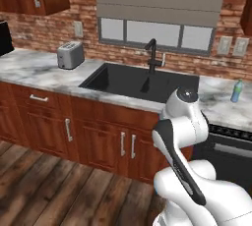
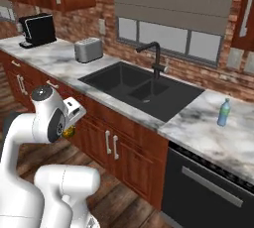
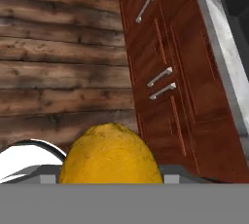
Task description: Place the lemons inside the fridge drawer. Close the drawer after placing the vegetables.
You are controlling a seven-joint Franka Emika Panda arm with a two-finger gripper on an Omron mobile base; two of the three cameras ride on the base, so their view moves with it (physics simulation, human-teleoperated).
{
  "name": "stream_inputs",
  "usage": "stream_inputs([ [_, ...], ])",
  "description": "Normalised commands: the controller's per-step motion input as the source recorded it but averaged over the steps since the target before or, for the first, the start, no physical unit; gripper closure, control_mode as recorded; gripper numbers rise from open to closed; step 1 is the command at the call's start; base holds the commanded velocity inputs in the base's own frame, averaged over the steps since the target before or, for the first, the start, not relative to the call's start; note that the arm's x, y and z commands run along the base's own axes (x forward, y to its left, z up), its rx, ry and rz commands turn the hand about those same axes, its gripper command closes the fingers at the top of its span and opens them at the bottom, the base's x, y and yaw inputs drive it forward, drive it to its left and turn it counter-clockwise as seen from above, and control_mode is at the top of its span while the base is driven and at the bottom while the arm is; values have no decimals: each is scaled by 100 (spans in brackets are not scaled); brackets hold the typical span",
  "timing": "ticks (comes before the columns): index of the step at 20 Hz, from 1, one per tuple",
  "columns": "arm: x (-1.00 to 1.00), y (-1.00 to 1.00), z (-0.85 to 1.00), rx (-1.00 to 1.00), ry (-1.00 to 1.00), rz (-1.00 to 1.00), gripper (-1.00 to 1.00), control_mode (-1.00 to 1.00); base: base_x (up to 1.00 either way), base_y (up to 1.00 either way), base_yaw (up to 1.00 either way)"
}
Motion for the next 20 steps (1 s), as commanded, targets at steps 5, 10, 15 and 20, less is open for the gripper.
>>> stream_inputs([
  [5, 0, 0, 0, 0, 0, 0, 100, 100, -2, 100, 52],
  [10, 0, 0, 0, 0, 0, 0, 100, 100, 4, 100, 50],
  [15, 0, 0, 0, 0, 0, 0, 100, 100, 80, 87, 38],
  [20, 0, 0, 0, 0, 0, 0, 100, 100, 100, 66, 37],
])
